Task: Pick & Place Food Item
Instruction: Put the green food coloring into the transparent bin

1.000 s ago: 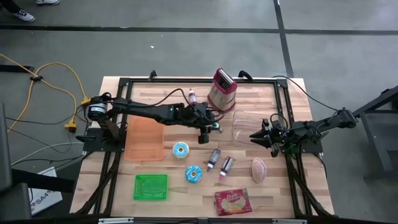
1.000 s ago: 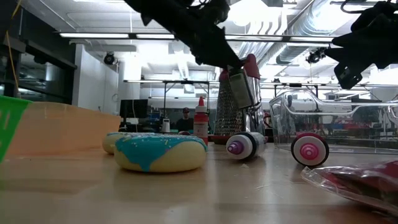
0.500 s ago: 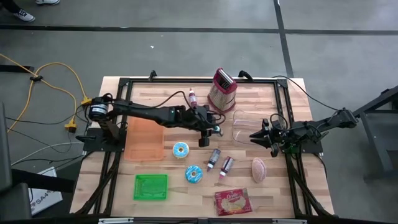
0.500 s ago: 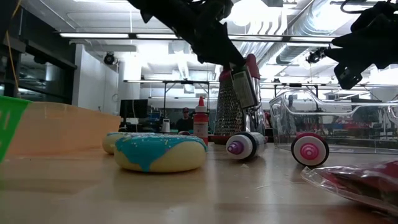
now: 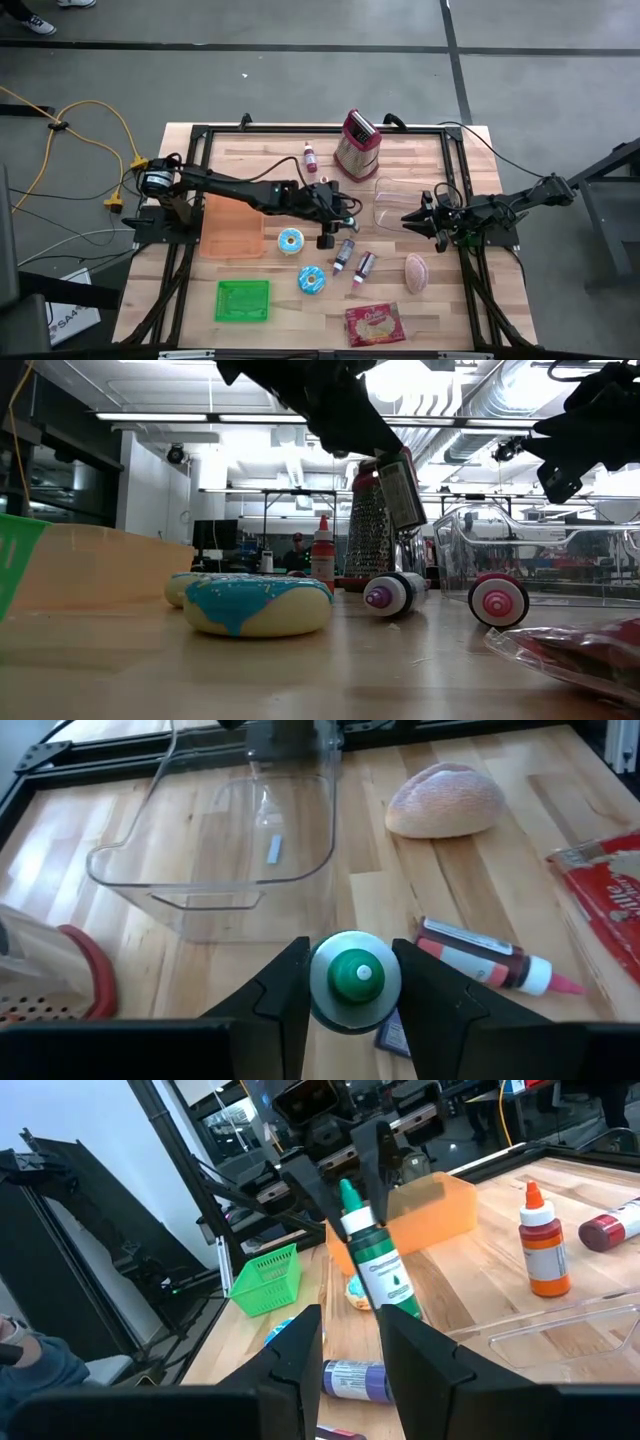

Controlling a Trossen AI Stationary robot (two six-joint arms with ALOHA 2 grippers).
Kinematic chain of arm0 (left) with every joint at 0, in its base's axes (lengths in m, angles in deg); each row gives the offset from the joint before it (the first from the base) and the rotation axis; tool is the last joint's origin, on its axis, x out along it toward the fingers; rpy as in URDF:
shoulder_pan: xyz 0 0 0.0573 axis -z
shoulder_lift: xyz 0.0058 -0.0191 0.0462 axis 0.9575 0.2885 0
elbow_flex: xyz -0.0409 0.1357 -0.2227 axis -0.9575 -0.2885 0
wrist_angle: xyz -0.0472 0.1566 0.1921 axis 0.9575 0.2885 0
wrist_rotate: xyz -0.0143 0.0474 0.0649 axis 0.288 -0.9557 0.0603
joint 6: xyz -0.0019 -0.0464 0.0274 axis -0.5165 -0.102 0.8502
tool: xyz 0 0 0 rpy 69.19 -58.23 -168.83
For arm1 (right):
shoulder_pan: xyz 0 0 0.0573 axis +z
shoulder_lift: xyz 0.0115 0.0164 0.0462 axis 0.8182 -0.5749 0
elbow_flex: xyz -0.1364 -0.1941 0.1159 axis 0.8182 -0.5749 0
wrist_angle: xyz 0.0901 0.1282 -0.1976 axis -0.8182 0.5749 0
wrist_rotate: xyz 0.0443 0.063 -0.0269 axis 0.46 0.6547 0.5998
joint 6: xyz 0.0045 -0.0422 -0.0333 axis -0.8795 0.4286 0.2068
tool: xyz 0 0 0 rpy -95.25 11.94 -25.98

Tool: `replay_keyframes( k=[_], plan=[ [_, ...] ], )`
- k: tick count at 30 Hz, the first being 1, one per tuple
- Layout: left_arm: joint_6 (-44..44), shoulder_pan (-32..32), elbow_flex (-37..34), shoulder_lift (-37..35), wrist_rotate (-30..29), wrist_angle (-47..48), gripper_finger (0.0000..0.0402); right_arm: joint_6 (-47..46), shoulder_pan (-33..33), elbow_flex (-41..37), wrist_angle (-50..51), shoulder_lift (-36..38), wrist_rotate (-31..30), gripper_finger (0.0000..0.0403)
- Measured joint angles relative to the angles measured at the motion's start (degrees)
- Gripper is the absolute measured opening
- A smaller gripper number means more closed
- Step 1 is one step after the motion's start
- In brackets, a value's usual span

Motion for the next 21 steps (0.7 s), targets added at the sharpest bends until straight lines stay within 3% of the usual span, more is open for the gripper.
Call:
replay_keyframes(
  k=[21],
  plan=[
    [-1.3, 0.3, 0.0, -0.1, 0.0, -2.6, 0.0115, 0.0, 0.0, 0.0, -2.6, 0.0, 0.0, 0.0093]
  ],
)
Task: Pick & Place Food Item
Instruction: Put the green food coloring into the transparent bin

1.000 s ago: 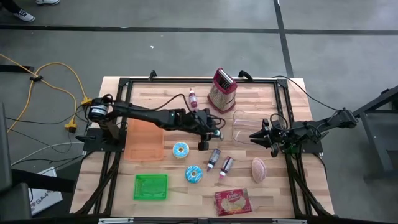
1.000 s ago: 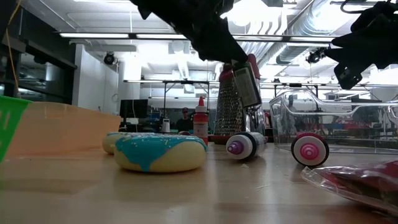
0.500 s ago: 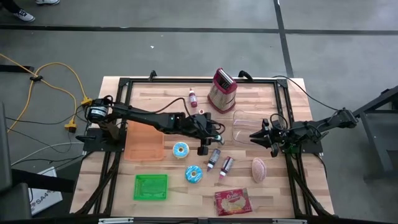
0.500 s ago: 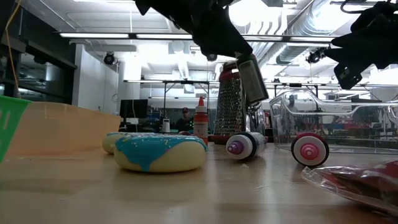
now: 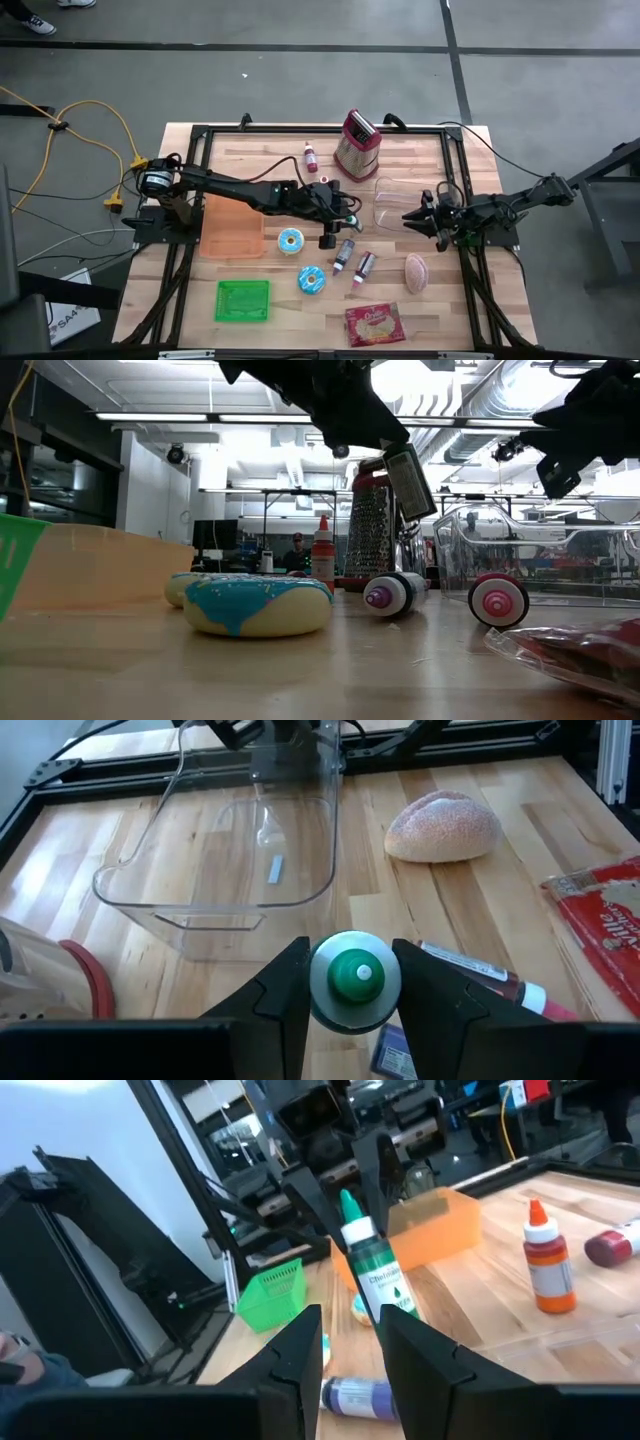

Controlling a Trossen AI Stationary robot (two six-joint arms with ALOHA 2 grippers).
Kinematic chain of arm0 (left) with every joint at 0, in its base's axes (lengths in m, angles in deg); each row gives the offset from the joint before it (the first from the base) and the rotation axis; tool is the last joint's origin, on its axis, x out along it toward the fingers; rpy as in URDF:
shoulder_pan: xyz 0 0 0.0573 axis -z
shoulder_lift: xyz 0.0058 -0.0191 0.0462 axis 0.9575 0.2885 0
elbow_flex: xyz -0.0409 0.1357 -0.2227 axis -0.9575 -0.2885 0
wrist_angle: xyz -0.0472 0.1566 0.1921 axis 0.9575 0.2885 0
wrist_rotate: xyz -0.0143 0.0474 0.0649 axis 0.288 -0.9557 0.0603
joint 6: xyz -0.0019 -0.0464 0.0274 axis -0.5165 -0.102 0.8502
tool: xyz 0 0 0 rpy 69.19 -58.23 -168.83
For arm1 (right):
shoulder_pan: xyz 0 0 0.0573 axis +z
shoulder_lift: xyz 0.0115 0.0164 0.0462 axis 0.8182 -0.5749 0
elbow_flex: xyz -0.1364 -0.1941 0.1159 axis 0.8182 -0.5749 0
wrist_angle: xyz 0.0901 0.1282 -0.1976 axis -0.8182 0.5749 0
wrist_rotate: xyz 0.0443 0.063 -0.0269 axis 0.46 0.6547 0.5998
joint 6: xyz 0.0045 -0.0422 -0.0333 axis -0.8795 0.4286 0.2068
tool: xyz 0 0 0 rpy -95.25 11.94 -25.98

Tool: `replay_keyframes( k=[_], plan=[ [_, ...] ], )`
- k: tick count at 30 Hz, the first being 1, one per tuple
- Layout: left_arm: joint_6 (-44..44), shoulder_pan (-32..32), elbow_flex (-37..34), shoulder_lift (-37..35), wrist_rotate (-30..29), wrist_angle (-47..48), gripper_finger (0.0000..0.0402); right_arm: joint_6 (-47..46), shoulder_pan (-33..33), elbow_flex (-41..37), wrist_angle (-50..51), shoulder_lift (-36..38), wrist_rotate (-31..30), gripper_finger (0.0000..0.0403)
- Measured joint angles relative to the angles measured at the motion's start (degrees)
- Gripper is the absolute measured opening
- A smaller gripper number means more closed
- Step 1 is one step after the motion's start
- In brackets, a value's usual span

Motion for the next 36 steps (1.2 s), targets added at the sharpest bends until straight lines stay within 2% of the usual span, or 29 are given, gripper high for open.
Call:
replay_keyframes(
  k=[6, 11, 17, 28, 36],
  plan=[
    [-2.0, 0.0, 0.0, 0.0, 1.8, 0.0, 0.0115, 0.5, -0.1, 0.1, -2.7, -0.4, 0.0, 0.0093],
    [-2.6, 0.0, 0.0, 0.0, 2.5, 0.0, 0.0115, 3.5, -0.1, 2.4, -2.6, -5.3, -0.1, 0.0093],
    [-4.1, 0.0, 0.0, 0.0, 2.5, 0.0, 0.0115, 8.3, -0.1, 10.5, -2.4, -17.8, 0.1, 0.0093],
    [-4.7, 0.0, 0.0, 0.0, 2.5, 0.0, 0.0116, 18.0, -0.1, 30.8, 8.9, -45.3, 4.6, 0.0093],
    [-6.0, 0.0, 0.0, 0.0, 2.7, 0.3, 0.0116, 23.0, -0.2, 41.5, 18.3, -58.3, 5.4, 0.0093]
  ],
)
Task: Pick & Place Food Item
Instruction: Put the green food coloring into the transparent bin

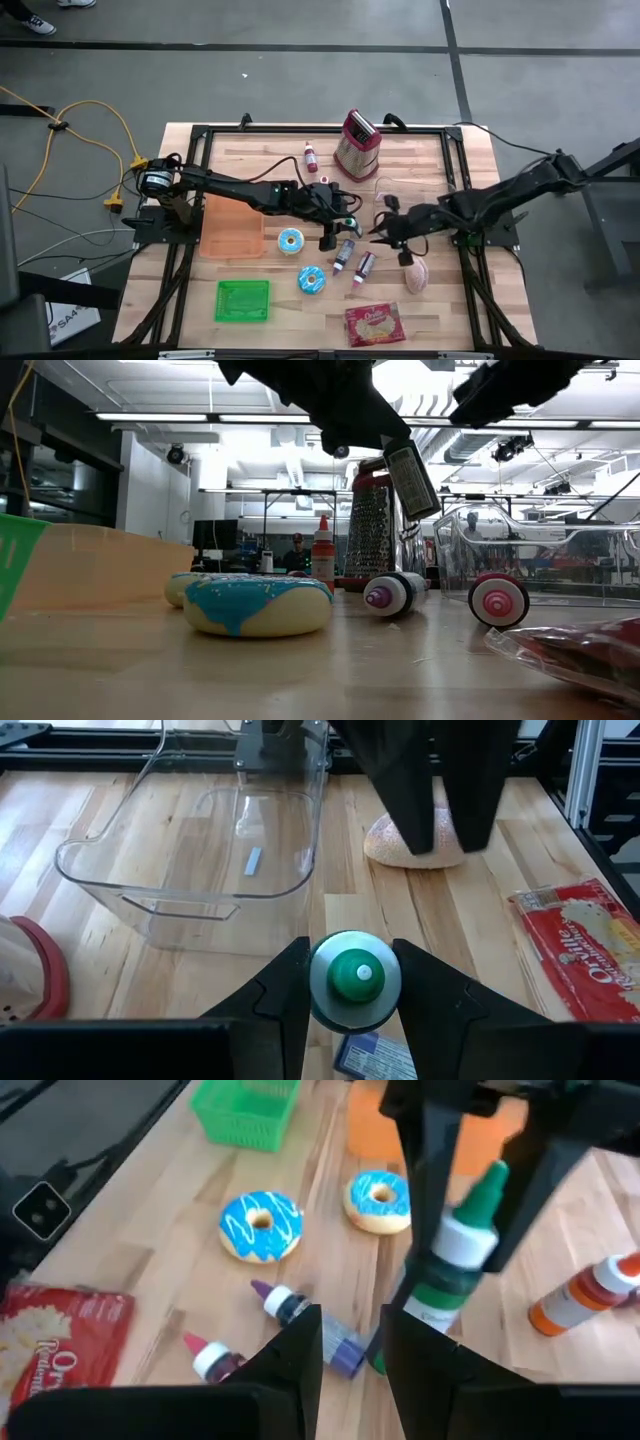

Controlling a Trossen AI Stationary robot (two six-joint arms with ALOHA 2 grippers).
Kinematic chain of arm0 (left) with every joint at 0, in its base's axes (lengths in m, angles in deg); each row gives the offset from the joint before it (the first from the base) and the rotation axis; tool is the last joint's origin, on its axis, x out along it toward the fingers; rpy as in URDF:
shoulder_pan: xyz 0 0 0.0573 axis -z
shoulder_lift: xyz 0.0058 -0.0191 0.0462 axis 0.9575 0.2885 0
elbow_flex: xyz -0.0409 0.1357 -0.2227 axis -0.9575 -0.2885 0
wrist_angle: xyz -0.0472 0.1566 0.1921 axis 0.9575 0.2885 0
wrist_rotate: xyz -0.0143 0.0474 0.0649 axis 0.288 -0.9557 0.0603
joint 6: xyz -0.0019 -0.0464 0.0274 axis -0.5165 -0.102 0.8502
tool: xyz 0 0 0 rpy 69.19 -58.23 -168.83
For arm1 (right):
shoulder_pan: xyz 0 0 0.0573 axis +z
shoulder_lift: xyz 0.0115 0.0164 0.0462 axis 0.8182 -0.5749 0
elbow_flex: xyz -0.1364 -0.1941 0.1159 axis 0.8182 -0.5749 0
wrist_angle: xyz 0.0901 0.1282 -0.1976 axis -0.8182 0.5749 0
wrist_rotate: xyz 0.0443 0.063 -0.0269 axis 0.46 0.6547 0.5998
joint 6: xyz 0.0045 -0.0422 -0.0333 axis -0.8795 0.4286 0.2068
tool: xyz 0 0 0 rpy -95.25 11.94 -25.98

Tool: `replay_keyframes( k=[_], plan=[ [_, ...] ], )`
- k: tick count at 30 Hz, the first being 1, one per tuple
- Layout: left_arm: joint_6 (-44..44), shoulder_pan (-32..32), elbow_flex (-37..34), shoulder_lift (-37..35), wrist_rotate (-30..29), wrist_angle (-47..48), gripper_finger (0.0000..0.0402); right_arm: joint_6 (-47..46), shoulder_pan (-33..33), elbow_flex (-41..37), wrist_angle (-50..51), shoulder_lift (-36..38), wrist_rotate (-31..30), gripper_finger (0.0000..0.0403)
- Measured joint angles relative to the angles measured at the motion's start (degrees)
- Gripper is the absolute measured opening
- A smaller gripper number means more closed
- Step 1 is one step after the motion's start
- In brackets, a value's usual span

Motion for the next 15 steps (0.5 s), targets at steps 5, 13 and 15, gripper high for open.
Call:
replay_keyframes(
  k=[5, 13, 15],
  plan=[
    [-0.4, 0.2, 0.0, 0.0, 0.0, 0.0, 0.0116, 1.0, -0.4, 4.3, 4.9, -3.4, -1.6, 0.0093],
    [-1.4, 0.7, 0.0, 0.0, 0.0, 0.7, 0.0116, 0.9, -4.8, 8.3, 11.3, -6.9, -0.4, 0.0093],
    [-1.5, 1.0, 0.0, 0.0, 0.0, 0.9, 0.0116, 1.5, -4.7, 8.4, 11.3, -7.0, -0.5, 0.0093]
  ],
)
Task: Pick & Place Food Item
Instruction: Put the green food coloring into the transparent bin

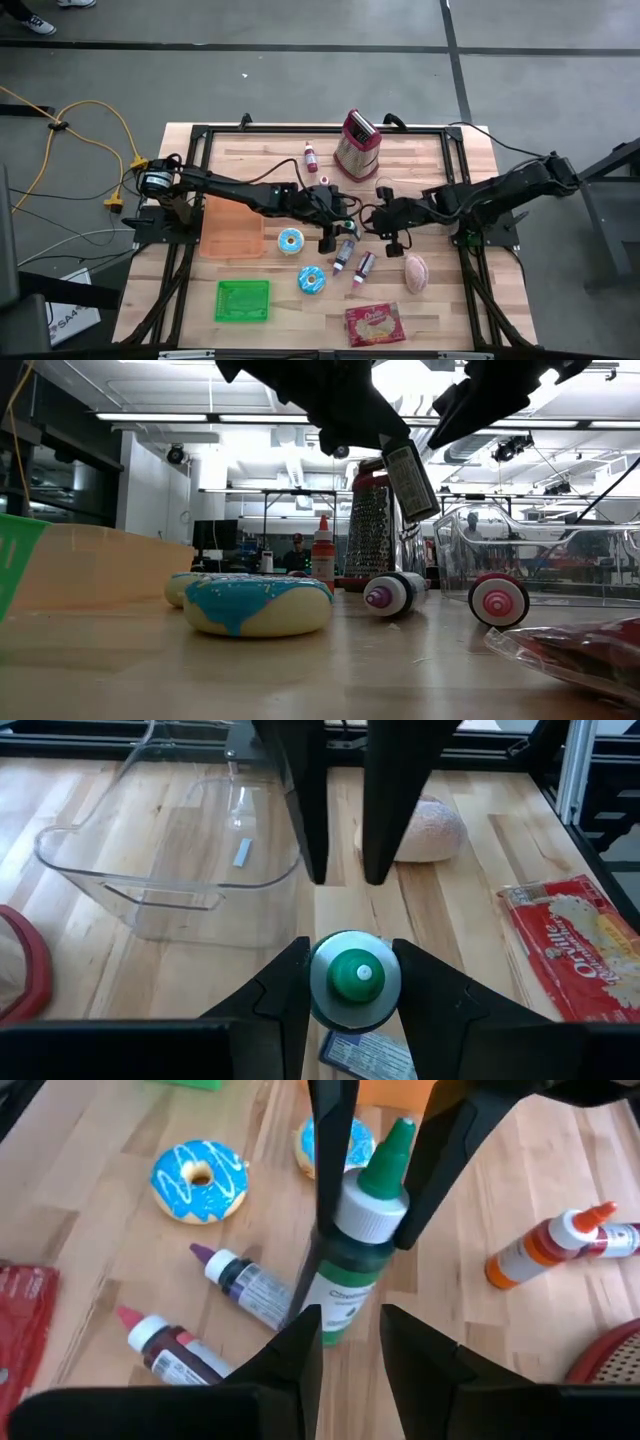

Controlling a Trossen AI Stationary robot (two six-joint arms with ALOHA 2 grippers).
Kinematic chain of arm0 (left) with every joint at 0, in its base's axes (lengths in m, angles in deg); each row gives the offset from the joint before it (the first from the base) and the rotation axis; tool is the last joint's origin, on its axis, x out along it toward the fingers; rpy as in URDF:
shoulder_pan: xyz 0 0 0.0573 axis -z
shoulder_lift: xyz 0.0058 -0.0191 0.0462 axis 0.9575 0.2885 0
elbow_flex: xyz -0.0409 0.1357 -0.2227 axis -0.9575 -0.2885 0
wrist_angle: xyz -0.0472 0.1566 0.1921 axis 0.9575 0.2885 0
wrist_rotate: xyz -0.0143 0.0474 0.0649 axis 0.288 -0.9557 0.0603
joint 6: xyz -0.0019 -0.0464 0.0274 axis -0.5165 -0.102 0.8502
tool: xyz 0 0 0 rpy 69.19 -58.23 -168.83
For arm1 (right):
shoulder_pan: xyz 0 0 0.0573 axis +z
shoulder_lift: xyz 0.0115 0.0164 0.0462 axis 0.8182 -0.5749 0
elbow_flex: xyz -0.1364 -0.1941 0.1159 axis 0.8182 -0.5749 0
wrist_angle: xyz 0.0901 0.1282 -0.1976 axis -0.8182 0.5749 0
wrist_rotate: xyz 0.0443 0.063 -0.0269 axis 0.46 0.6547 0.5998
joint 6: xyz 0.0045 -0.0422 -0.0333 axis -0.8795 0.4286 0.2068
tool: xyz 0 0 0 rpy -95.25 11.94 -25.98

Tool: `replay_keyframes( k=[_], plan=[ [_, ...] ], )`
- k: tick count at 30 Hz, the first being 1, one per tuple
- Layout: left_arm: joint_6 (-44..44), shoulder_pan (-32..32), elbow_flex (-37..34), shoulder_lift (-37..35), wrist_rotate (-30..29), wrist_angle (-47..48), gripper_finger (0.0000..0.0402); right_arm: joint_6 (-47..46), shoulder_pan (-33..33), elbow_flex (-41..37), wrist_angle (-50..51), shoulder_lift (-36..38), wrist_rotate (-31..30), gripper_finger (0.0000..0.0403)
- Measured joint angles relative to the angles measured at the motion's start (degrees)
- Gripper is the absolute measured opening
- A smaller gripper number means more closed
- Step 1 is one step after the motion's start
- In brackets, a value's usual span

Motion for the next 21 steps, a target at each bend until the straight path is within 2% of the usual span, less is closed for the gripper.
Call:
replay_keyframes(
  k=[5, 10, 14, 17, 21],
  plan=[
    [0.0, 0.4, 0.0, 0.0, 0.0, 0.7, 0.0116, 3.7, 1.3, 0.0, -0.5, 0.0, -1.5, 0.0093],
    [0.0, 0.4, 0.0, 0.0, -0.1, 0.8, 0.0116, 2.8, 1.6, 0.0, -2.9, -1.2, -2.0, 0.0099],
    [0.0, 0.4, 0.0, 0.0, -0.2, 0.8, 0.0116, 3.8, 1.9, 0.0, -3.5, -2.7, -2.4, 0.0122],
    [0.0, 0.4, 0.0, 0.0, -0.1, 0.8, 0.0116, 2.6, 2.1, 0.0, -3.5, -3.5, -6.0, 0.0144],
    [0.0, 0.4, 0.0, 0.0, -0.1, 0.8, 0.0116, 2.4, 2.0, 0.0, -3.5, -4.4, -6.6, 0.0176]
  ],
)
